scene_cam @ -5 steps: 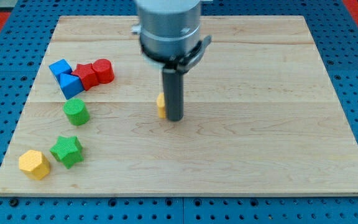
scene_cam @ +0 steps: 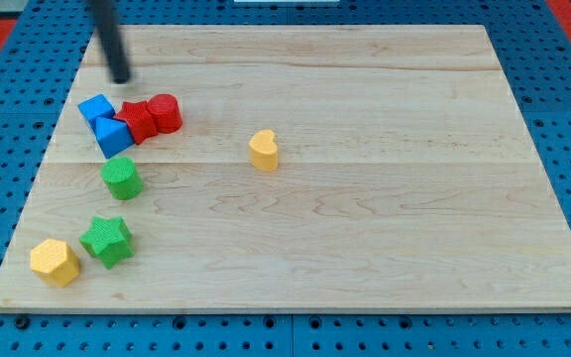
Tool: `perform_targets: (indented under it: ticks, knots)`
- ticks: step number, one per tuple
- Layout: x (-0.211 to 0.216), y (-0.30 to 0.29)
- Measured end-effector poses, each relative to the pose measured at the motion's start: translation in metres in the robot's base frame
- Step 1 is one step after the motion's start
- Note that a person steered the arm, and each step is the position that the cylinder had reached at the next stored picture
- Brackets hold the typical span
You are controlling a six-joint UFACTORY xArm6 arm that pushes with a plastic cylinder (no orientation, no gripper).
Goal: Move the red circle above the yellow heart
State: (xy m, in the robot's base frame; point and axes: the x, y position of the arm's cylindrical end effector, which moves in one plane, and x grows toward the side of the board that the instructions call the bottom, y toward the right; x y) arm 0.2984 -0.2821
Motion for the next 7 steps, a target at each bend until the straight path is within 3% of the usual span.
perform_targets:
  ticks: [1,3,5,7]
  knots:
    - [0.006,-0.022]
    - [0.063,-0.02]
    - [0.063,0.133]
    - [0.068,0.207]
